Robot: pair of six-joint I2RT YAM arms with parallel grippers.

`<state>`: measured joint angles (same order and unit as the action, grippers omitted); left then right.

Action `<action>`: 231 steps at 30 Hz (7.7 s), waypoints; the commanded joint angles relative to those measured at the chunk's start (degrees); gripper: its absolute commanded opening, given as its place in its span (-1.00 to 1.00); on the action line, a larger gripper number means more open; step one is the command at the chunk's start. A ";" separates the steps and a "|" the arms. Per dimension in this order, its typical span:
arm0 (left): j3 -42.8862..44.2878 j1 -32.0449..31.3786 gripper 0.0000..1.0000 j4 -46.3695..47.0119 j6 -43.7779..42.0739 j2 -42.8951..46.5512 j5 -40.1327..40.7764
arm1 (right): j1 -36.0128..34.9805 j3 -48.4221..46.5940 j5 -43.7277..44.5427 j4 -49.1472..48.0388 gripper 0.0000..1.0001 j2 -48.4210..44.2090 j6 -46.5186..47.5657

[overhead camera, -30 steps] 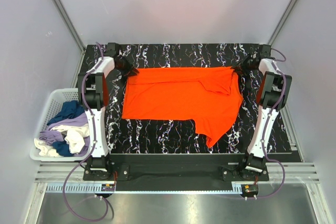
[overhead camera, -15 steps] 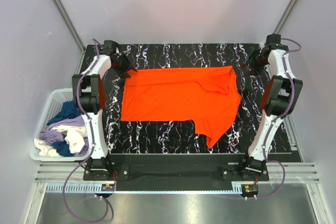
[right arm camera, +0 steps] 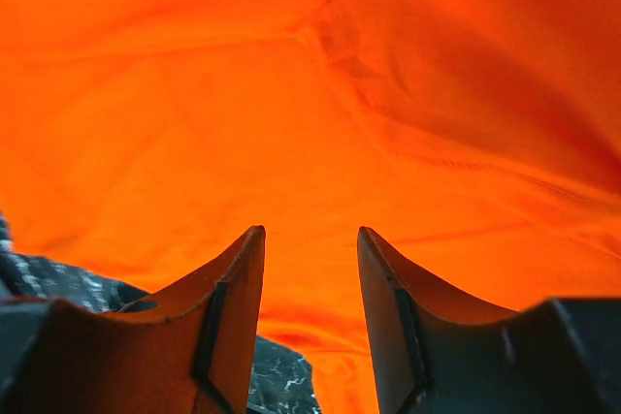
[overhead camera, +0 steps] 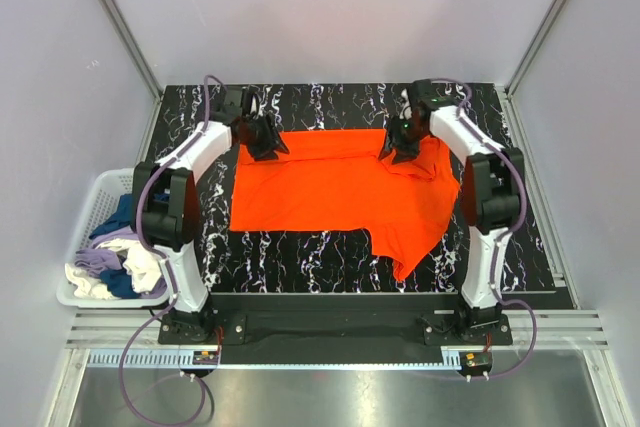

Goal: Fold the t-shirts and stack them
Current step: Fold the tshirt

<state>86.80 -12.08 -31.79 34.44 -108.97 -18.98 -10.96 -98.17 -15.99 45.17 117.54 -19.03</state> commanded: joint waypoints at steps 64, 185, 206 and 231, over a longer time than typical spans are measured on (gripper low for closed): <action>3.19 10.76 -0.03 -1.43 -2.18 -5.73 -0.97 | 0.40 -17.59 -4.05 16.02 -0.38 11.68 -2.06; 21.73 -21.85 -0.01 16.59 12.93 -24.53 -0.09 | 14.56 6.50 0.87 3.35 -0.09 -0.12 1.01; 25.87 -25.01 -0.01 13.33 16.19 -28.76 1.93 | 14.30 2.11 -2.82 3.88 -0.28 6.04 0.48; 17.87 -23.70 -0.05 17.03 9.25 -21.11 0.79 | 19.21 16.61 -17.50 -3.50 -0.83 -0.38 -12.27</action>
<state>104.49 -36.27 -15.88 46.39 -134.37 -18.33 5.72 -82.81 -31.86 44.03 119.85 -29.28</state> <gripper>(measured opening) 0.471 0.080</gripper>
